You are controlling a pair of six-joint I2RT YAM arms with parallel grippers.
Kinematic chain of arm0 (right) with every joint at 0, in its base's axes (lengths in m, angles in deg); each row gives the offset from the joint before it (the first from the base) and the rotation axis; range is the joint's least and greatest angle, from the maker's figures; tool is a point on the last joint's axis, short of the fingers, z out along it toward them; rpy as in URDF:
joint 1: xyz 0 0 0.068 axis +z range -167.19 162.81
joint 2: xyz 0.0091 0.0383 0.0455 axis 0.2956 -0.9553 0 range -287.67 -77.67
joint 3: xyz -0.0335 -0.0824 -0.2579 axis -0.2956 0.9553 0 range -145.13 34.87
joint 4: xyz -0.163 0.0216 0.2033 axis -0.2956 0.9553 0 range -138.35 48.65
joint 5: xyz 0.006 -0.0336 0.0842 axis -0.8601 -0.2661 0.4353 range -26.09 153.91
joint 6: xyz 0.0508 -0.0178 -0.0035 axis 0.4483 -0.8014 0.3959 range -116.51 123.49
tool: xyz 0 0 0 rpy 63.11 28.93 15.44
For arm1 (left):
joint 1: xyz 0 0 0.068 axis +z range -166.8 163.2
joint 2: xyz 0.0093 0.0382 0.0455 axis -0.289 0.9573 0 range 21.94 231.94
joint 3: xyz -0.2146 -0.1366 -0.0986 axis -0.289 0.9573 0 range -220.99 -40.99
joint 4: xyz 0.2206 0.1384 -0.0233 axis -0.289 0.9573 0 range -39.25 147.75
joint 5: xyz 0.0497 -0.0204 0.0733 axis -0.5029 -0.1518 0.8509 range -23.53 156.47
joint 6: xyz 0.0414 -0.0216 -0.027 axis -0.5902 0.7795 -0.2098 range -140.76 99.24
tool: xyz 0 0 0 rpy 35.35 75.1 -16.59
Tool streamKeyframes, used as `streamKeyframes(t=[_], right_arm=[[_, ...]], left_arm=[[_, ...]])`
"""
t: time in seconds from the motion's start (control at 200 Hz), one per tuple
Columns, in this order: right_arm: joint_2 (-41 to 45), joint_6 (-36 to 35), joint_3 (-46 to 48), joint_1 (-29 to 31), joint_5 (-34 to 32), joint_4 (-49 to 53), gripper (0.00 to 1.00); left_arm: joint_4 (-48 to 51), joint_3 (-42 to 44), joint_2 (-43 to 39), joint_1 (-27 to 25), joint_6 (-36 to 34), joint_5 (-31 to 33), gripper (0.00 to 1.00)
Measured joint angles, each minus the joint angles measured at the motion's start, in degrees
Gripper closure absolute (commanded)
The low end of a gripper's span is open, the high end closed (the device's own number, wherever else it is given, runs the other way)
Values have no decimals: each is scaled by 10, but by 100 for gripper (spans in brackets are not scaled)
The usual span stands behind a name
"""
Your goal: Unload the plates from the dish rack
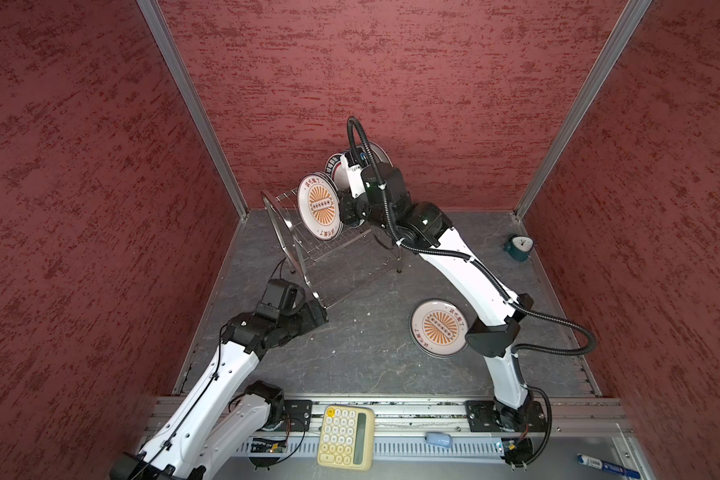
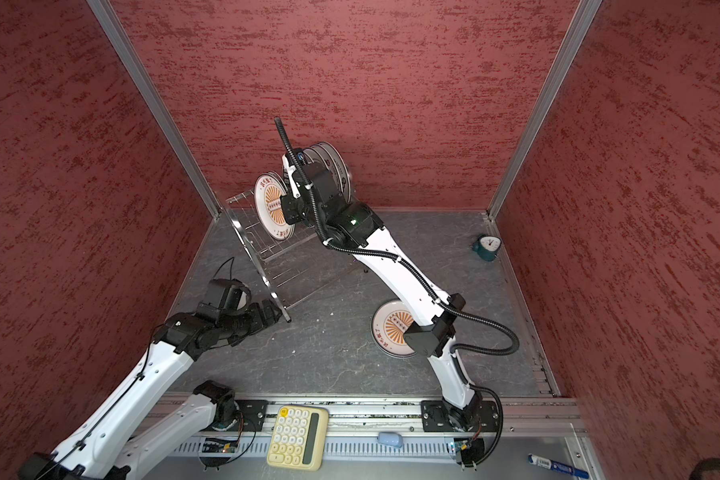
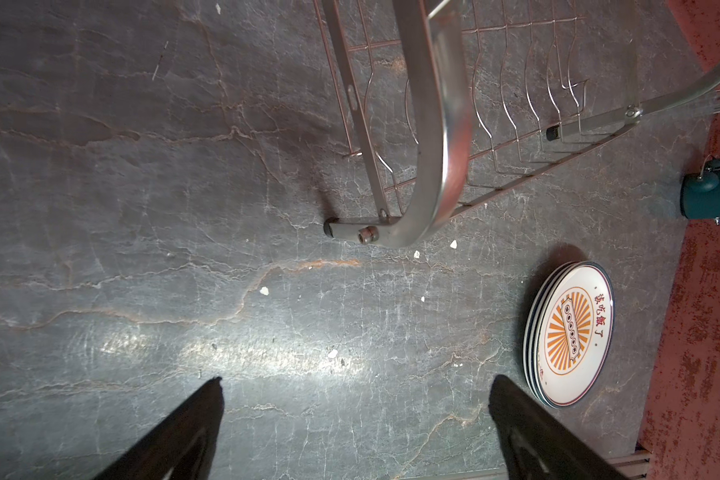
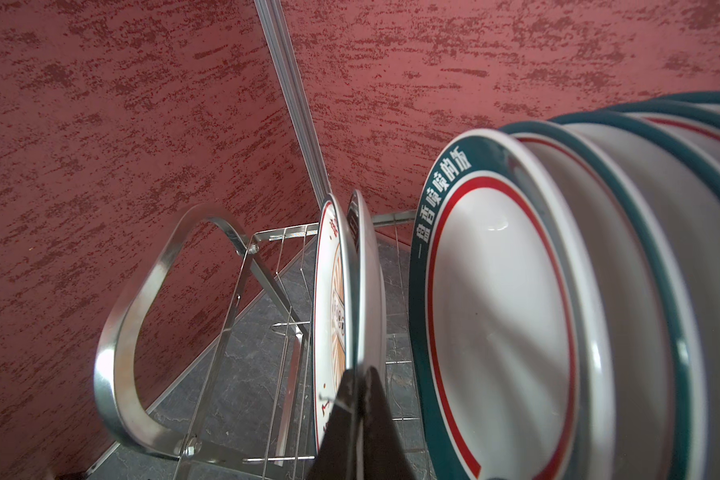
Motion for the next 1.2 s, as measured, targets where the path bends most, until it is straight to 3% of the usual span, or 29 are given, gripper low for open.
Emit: streamKeyframes(t=[0.481,1.197], right_arm=[[-1,-10,0,6,-3,1,88],[-10,-12,-1,8,6,2,86]], left_arm=[[0,4,0,0,0,0,1],[-1,5,1,0,0,-2,0]])
